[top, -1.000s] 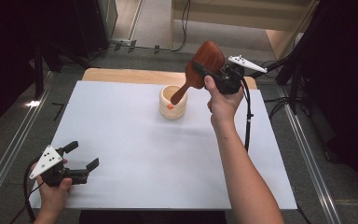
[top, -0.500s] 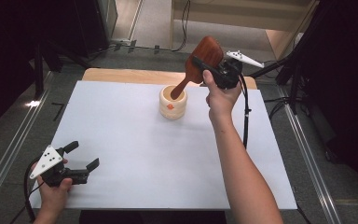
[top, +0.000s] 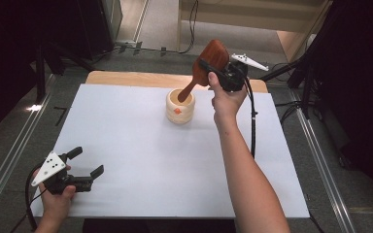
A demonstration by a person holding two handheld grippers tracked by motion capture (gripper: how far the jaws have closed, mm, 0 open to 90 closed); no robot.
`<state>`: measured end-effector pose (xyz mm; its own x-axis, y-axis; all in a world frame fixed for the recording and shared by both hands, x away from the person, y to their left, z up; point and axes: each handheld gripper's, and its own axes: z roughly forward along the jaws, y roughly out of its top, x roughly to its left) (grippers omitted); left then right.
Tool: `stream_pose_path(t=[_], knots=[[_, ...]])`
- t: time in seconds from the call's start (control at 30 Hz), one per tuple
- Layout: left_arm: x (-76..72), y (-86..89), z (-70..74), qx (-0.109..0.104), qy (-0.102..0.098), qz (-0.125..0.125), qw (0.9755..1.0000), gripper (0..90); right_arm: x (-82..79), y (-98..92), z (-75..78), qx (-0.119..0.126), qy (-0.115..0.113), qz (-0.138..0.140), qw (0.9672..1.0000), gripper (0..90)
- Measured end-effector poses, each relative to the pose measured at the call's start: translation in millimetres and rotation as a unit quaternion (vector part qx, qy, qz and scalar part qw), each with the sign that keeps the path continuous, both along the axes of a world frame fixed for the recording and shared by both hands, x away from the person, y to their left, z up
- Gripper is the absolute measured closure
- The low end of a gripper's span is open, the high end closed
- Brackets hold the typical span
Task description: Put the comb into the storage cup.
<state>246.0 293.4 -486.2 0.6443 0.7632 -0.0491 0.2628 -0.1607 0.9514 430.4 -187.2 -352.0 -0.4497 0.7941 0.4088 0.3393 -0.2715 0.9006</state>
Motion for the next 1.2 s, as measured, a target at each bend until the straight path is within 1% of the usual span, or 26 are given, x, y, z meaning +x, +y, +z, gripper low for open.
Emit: stream_pose_path(t=[0.1, 0.33, 0.4, 0.47, 0.57, 0.6, 0.67, 0.93, 1.2], knots=[[0.0, 0.0, 0.0, 0.000, 0.000, -0.001, 1.0000, 0.0, 3.6, 3.8, -4.7, -0.008, 0.003, -0.004, 0.9999, 52.4], [0.0, 0.4, 0.2, 0.000, 0.000, -0.001, 1.0000, 0.0, 7.4, 11.0, -13.3, -0.023, 0.008, -0.005, 0.9997, 52.3], [0.1, 0.5, 0.1, -0.001, 0.000, -0.001, 1.0000, 0.0, 8.0, 14.7, -17.8, -0.035, 0.008, -0.004, 0.9994, 52.3], [0.0, 0.5, 0.1, -0.002, -0.001, -0.002, 1.0000, 0.0, 7.9, 15.6, -19.5, -0.035, 0.009, -0.004, 0.9993, 52.3], [0.1, 0.0, 0.0, -0.002, -0.001, -0.003, 1.0000, 0.0, 9.3, 16.2, -26.0, -0.034, 0.015, -0.005, 0.9993, 52.3], [0.1, 0.0, -0.1, -0.002, -0.001, -0.003, 1.0000, 0.0, 10.4, 16.5, -30.4, -0.035, 0.020, -0.006, 0.9992, 52.3], [0.2, 0.0, -0.1, -0.001, -0.001, -0.003, 1.0000, 0.0, 11.1, 16.6, -32.7, -0.035, 0.020, -0.005, 0.9992, 52.3], [0.3, 0.2, -0.1, -0.001, 0.000, -0.003, 1.0000, 0.0, 13.9, 22.0, -48.0, -0.039, 0.033, -0.007, 0.9987, 52.3], [0.4, 0.2, -0.1, 0.000, 0.000, -0.004, 1.0000, 0.0, 15.4, 26.1, -58.5, -0.035, 0.042, -0.007, 0.9985, 52.3]])
